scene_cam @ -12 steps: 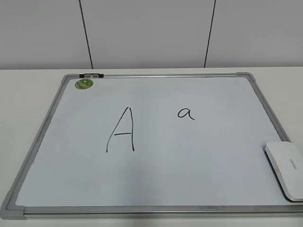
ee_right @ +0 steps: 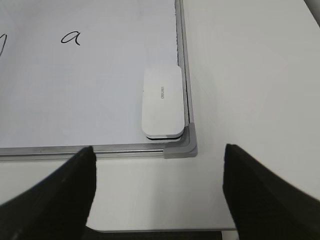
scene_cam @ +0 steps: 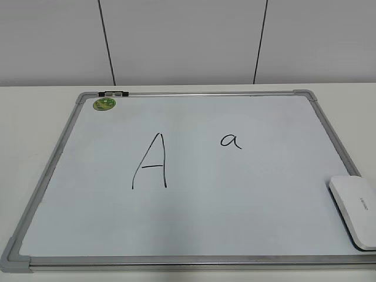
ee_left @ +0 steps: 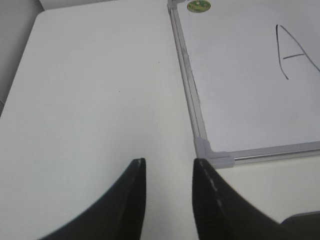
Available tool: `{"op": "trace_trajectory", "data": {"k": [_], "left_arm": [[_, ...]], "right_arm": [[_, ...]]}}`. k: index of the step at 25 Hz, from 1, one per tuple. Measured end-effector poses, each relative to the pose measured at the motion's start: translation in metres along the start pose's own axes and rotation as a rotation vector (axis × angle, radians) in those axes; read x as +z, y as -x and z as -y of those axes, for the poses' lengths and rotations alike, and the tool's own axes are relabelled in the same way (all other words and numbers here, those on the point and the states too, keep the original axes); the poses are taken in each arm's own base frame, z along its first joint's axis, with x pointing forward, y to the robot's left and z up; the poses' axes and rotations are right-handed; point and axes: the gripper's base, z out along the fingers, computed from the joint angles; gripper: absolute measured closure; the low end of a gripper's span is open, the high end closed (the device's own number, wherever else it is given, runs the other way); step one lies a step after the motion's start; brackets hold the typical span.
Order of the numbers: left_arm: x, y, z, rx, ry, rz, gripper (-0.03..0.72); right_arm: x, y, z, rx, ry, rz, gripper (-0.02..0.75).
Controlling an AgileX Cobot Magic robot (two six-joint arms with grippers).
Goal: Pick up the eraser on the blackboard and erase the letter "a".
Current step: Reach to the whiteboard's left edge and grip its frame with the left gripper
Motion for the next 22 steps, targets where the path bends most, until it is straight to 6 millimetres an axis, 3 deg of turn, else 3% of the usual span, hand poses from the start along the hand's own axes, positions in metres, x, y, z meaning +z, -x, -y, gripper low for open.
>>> {"op": "trace_trajectory", "data": {"k": [8, 16, 17, 18, 22], "left_arm": [[0.046, 0.046, -0.005, -0.029, -0.013, -0.212, 0.447], [0.112, 0.105, -0.008, -0.098, -0.05, -0.395, 0.446], [0.132, 0.12, -0.01, -0.102, -0.053, -0.439, 0.446], [0.132, 0.12, -0.01, -0.102, -0.053, -0.439, 0.446], [0.171, 0.146, -0.011, -0.121, -0.069, -0.496, 0.445]], "right_arm": [[0.0, 0.0, 0.0, 0.0, 0.0, 0.0, 0.152], [0.0, 0.0, 0.0, 0.0, 0.0, 0.0, 0.151], [0.0, 0.0, 0.0, 0.0, 0.0, 0.0, 0.151], [0.0, 0.0, 0.0, 0.0, 0.0, 0.0, 0.151], [0.0, 0.0, 0.0, 0.0, 0.0, 0.0, 0.151]]}}
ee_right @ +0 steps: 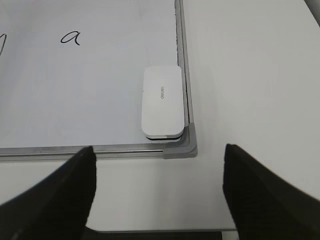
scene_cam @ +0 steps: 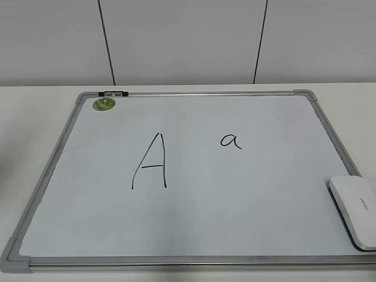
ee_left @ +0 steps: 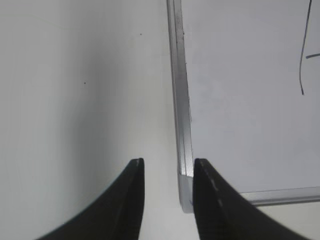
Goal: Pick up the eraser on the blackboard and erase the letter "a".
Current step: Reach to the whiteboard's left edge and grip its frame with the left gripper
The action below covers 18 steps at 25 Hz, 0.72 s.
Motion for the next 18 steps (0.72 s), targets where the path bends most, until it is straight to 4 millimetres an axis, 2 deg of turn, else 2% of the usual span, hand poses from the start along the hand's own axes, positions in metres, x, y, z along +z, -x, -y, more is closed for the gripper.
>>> {"op": "trace_trajectory", "data": {"k": [4, 8, 15, 18], "left_arm": [[0.02, 0.029, 0.0, -0.013, -0.011, -0.039, 0.445], [0.043, 0.047, -0.002, -0.017, -0.01, -0.085, 0.445], [0.098, 0.066, 0.007, 0.019, -0.015, -0.197, 0.445], [0.129, 0.073, 0.012, 0.037, -0.014, -0.257, 0.445]], "right_arm": [[0.0, 0.0, 0.0, 0.0, 0.0, 0.0, 0.151], [0.0, 0.0, 0.0, 0.0, 0.0, 0.0, 0.151], [0.0, 0.0, 0.0, 0.0, 0.0, 0.0, 0.151], [0.0, 0.0, 0.0, 0.001, 0.001, 0.0, 0.151]]}}
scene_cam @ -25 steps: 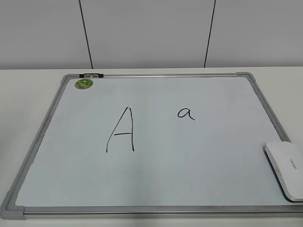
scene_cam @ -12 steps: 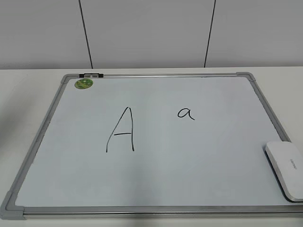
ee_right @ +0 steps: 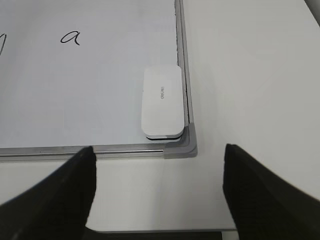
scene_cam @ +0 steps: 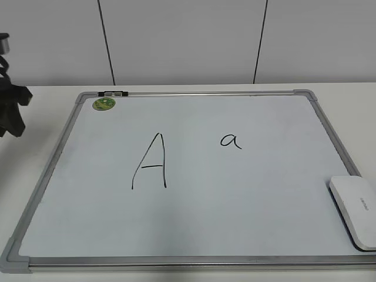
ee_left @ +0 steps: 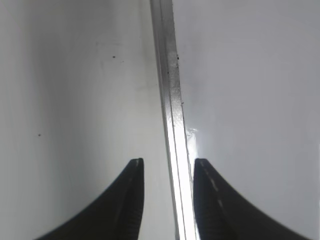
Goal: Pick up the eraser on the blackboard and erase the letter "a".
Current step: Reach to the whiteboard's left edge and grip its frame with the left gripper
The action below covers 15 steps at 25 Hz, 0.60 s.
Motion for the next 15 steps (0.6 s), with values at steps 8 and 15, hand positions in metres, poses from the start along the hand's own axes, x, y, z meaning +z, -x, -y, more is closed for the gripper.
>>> {"op": "trace_trajectory", "data": {"k": [8, 15], "left_arm": [[0.053, 0.037, -0.002, 0.012, 0.012, -0.056, 0.445], [0.091, 0.058, -0.002, -0.005, -0.007, -0.094, 0.445]], "right_arm": [[0.0, 0.0, 0.0, 0.0, 0.0, 0.0, 0.152], [0.0, 0.0, 0.0, 0.0, 0.0, 0.0, 0.151]]}}
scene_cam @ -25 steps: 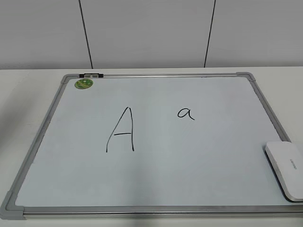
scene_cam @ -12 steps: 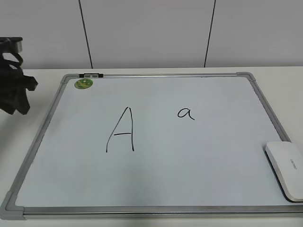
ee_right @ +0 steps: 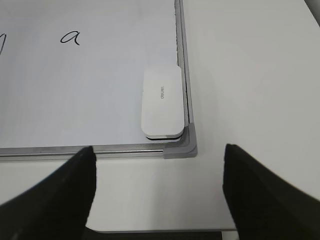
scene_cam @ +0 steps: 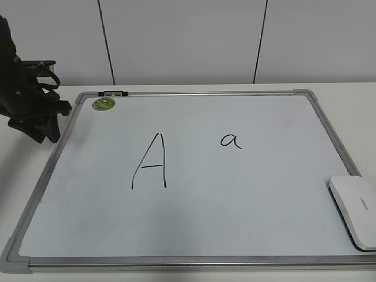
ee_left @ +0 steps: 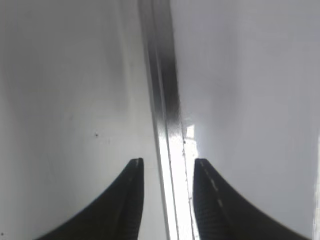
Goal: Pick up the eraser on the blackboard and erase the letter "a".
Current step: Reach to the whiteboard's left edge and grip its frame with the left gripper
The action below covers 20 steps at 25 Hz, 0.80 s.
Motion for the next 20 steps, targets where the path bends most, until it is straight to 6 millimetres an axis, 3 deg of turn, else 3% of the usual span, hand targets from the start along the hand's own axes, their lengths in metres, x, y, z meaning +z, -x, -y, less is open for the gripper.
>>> {"op": "trace_trajectory", "data": {"k": [11, 20], "left_arm": [[0.03, 0.006, -0.006, -0.012, 0.0, -0.054, 0.445], [0.032, 0.006, -0.016, -0.058, -0.009, -0.061, 0.445]], "right_arm": [[0.0, 0.0, 0.0, 0.0, 0.0, 0.0, 0.152], [0.0, 0.0, 0.0, 0.0, 0.0, 0.0, 0.151]]}}
